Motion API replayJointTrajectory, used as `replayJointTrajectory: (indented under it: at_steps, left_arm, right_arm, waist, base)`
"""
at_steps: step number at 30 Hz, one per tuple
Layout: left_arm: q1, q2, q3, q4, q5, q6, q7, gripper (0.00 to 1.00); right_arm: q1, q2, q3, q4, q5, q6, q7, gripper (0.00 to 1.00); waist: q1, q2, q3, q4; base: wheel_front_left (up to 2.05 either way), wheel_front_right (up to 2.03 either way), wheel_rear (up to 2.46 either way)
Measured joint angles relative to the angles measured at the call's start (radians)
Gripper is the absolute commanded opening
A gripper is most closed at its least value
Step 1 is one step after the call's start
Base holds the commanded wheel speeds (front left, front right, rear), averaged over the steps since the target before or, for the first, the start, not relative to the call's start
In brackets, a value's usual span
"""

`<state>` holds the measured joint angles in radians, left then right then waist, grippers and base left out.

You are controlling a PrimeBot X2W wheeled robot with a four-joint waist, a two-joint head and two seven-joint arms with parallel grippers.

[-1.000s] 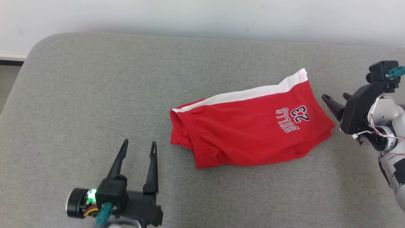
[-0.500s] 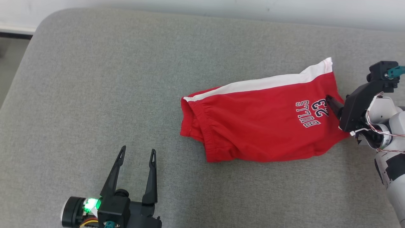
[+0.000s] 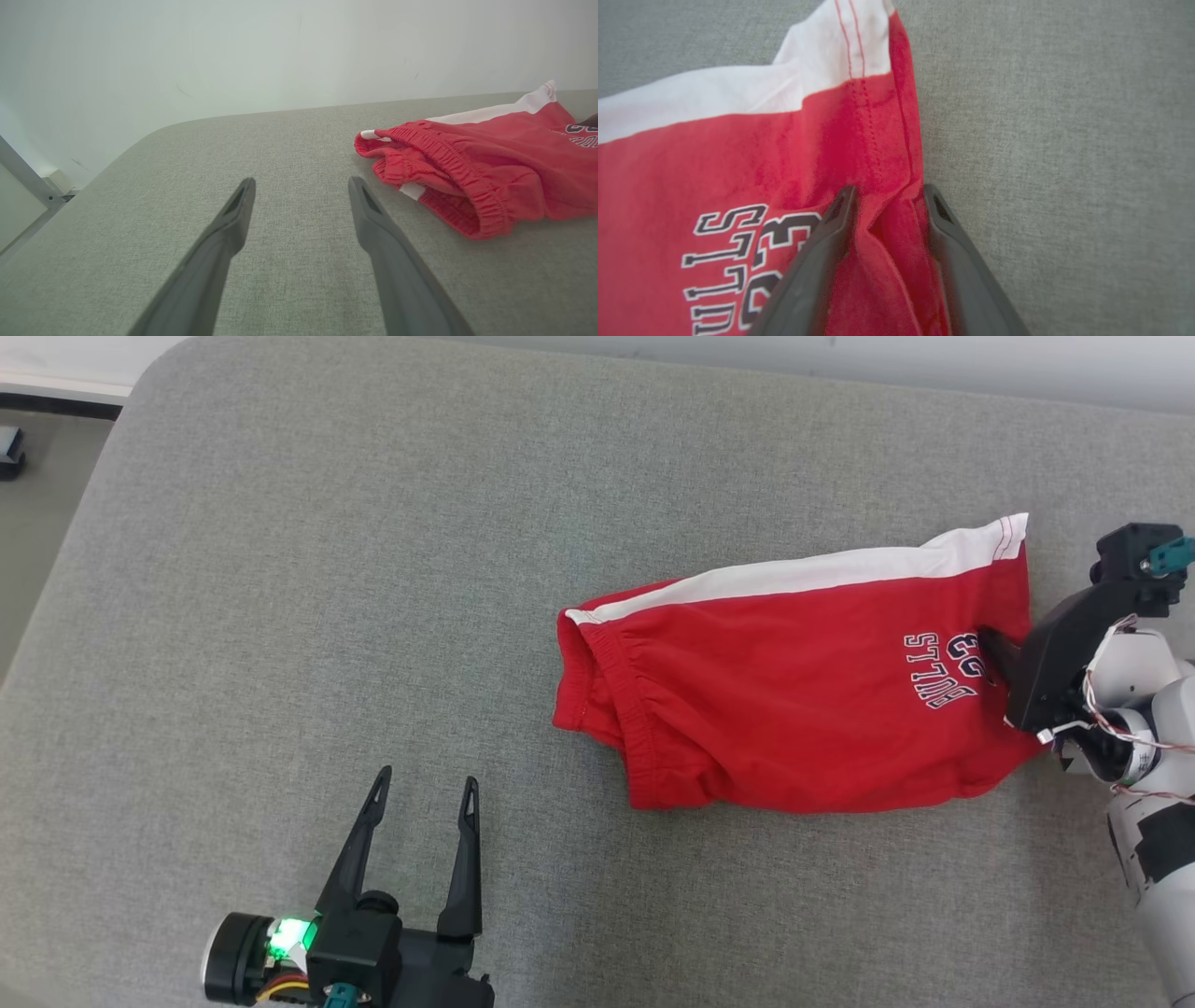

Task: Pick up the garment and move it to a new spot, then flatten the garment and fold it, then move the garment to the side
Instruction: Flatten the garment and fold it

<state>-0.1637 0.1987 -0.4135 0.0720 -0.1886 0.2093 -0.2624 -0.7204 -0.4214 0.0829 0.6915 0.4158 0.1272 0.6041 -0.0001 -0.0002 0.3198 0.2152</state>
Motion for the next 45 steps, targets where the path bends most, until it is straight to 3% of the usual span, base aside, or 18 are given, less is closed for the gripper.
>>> replayJointTrajectory:
  at_steps: [13,27,37,45]
  left_arm:
    - [0.011,-0.021,0.023,0.028,0.018,-0.04,0.0,1.0]
    - [0.034,-0.037,0.04,0.04,0.028,-0.06,0.0,1.0]
    - [0.05,-0.055,0.042,0.066,0.029,-0.078,0.0,1.0]
    - [0.066,-0.064,0.05,0.073,0.029,-0.087,0.0,1.0]
  right_arm:
    - [0.089,0.021,-0.162,-0.086,-0.163,0.006,-0.014,0.0]
    - [0.243,0.012,-0.334,-0.309,-0.319,0.005,-0.023,0.0]
    - [0.255,0.083,-0.2,-0.464,-0.298,0.005,0.039,0.0]
    - [0.232,0.142,-0.092,-0.485,-0.27,0.005,0.064,0.0]
  waist:
    - [0.0002,0.0003,-0.033,-0.031]
    - [0.0002,0.0003,-0.097,-0.078]
    - [0.0002,0.0003,-0.144,-0.075]
    - [0.0001,0.0002,-0.164,-0.054]
  base:
    - [0.0,0.0,0.0]
    - [0.0,0.0,0.0]
    - [0.0,0.0,0.0]
    - [0.0,0.0,0.0]
